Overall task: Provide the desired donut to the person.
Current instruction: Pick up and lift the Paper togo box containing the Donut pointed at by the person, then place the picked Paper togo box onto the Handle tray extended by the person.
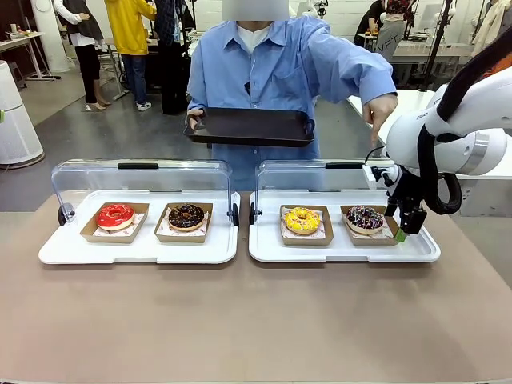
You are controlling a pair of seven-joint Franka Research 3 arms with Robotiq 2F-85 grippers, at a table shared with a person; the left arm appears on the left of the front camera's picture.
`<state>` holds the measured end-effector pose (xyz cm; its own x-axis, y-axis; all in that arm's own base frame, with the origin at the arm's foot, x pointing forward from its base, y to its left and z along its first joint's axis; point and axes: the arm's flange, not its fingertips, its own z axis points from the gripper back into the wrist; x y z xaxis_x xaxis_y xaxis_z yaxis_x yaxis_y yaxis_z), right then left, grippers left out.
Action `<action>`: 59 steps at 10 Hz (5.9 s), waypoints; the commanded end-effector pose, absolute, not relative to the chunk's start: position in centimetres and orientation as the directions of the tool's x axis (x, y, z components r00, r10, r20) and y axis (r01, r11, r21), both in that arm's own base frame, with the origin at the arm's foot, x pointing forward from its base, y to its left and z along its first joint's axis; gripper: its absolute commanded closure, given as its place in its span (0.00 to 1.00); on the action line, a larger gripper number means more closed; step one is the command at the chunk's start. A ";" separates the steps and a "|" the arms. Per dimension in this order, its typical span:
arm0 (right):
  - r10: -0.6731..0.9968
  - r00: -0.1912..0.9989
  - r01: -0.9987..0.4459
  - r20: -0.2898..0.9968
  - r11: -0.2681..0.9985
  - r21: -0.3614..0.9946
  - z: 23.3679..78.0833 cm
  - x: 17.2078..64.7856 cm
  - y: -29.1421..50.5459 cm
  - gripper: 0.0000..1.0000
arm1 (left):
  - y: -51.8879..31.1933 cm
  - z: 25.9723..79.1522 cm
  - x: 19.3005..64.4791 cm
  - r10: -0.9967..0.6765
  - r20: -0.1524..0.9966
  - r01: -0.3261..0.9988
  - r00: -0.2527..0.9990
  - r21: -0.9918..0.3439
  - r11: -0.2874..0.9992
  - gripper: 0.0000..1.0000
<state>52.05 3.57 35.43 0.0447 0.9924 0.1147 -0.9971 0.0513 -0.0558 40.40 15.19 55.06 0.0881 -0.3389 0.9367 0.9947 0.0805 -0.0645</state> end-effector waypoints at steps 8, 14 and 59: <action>0.998 0.025 -1.000 0.065 0.026 -0.007 31.7 52.7 4.1 0.00 | 15.3 55.2 40.3 -0.335 0.939 0.995 0.084 -0.062 0.077 0.00; 0.998 0.031 -0.999 0.063 0.033 -0.031 31.6 52.5 4.0 0.60 | 15.3 55.2 40.3 -0.335 0.939 0.995 0.084 -0.062 0.077 0.00; 1.000 0.015 -0.995 0.026 0.018 -0.099 63.3 33.3 7.5 1.00 | 15.3 55.2 40.3 -0.335 0.939 0.995 0.084 -0.062 0.077 0.00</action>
